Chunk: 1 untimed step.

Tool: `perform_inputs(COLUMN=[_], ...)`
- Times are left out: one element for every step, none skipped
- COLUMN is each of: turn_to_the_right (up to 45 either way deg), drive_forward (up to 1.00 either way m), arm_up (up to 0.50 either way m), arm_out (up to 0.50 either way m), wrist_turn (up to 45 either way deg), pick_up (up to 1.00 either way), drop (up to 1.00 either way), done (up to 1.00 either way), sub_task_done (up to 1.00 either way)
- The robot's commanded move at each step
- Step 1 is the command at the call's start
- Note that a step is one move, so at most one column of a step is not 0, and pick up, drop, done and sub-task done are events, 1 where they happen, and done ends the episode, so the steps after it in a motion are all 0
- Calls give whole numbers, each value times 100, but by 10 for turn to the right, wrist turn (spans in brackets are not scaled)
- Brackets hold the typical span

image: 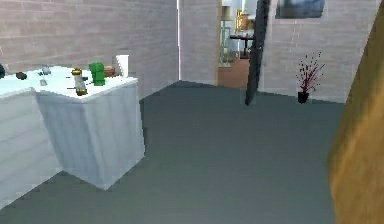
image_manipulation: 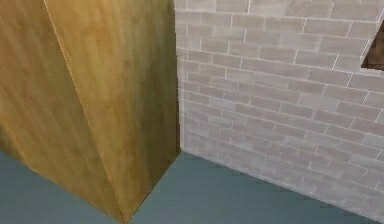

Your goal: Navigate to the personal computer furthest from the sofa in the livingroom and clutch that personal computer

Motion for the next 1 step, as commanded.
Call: perform_inputs(turn_to_the_right=[60], drive_forward=[0], arm_up=[0], arm_out=[0], wrist_turn=[0], pick_up=[0], drop=[0], done=[0], sub_task_done=[0])
